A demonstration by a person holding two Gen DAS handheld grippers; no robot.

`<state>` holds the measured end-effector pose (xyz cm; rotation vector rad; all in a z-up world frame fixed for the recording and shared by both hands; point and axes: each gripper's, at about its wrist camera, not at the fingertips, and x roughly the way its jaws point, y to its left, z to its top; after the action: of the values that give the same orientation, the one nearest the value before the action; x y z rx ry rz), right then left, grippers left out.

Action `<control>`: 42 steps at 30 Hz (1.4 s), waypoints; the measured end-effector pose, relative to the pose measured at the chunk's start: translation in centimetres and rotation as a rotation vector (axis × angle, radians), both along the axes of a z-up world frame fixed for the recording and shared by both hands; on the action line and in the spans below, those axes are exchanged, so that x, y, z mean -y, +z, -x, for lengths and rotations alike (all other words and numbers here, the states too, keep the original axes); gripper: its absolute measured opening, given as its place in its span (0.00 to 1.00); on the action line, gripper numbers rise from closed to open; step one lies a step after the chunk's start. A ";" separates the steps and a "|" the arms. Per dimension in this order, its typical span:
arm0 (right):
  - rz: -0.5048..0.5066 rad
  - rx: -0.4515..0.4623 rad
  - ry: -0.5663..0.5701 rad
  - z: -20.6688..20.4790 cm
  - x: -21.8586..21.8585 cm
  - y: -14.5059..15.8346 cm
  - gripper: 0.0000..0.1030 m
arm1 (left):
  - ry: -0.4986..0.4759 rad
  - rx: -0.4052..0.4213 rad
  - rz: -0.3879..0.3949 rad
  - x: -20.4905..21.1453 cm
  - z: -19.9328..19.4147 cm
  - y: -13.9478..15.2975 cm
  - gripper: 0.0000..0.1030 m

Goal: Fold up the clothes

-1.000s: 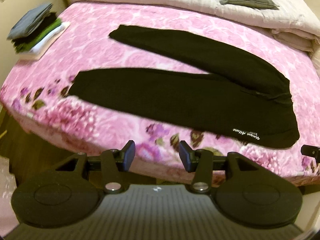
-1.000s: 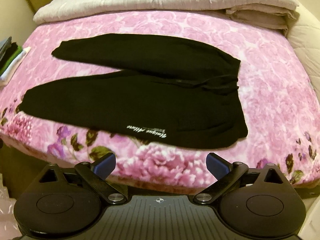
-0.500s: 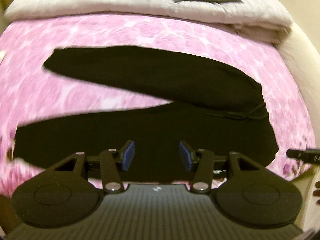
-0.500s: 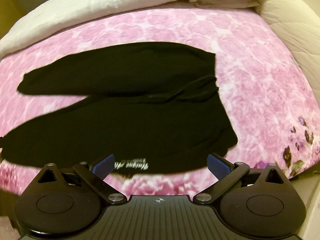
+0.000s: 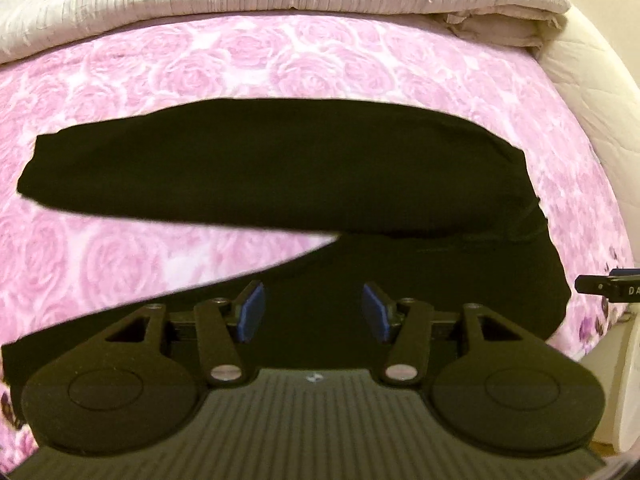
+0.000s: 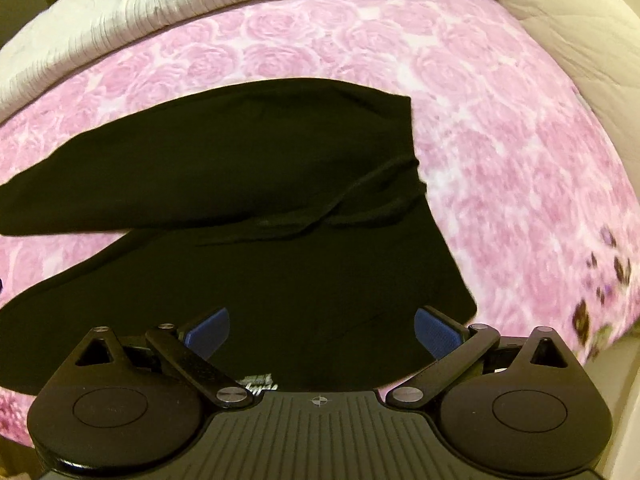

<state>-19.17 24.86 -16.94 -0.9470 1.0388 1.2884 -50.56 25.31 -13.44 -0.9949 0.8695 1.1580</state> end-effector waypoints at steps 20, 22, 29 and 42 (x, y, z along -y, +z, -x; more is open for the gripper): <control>-0.043 -0.021 0.310 -5.6 -22.2 -10.7 0.81 | -0.306 -0.066 -0.093 -19.6 -5.7 -12.5 0.49; -0.061 -0.020 0.354 -6.1 -23.8 -11.7 0.73 | -0.371 -0.087 -0.108 -21.2 -5.8 -13.5 0.49; -0.120 0.030 0.624 -5.7 -27.5 -14.3 0.73 | -0.615 -0.178 -0.168 -25.1 -6.2 -15.8 0.49; -0.093 0.012 0.808 -4.6 -28.2 -16.9 0.08 | -0.717 -0.154 -0.108 -26.6 -3.8 -18.6 0.04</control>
<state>-14.61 53.02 -33.83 -1.3654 0.5753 1.9587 -46.74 51.93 -32.04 -0.4367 1.1486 0.6561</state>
